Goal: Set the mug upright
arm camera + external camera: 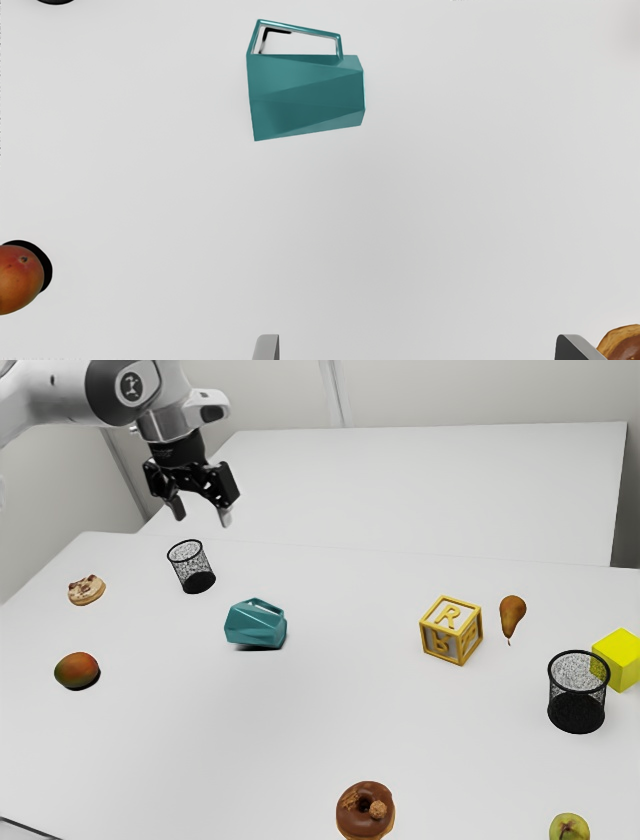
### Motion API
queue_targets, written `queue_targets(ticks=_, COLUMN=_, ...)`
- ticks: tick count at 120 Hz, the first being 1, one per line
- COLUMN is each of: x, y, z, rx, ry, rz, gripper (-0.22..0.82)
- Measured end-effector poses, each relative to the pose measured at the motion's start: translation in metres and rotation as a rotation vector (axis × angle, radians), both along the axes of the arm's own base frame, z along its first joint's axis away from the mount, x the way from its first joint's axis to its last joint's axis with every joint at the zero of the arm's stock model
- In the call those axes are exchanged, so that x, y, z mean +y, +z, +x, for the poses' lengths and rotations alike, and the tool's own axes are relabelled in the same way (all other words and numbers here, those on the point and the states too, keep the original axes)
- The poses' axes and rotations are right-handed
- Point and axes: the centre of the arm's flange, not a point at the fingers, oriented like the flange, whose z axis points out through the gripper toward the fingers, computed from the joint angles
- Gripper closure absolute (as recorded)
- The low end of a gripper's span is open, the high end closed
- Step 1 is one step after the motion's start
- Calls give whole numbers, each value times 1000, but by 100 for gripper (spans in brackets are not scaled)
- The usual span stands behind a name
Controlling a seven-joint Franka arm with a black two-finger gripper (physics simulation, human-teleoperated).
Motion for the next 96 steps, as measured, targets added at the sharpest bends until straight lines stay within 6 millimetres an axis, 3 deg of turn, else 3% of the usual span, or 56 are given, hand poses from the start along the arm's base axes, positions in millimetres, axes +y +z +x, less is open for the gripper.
queue_targets(ticks=40, x=18, y=-10, z=-1, rx=22, ry=61, rz=-75, gripper=0)
queue_targets(ticks=59, x=26, y=-43, z=3, rx=66, ry=99, rz=-147, gripper=0)
queue_targets(ticks=69, x=35, y=-70, z=8, rx=110, ry=124, rz=-165, gripper=0)
queue_targets(ticks=80, x=57, y=-102, z=19, rx=143, ry=150, rz=-184, gripper=0)
queue_targets(ticks=96, x=91, y=-130, z=32, rx=138, ry=144, rz=-214, gripper=0)
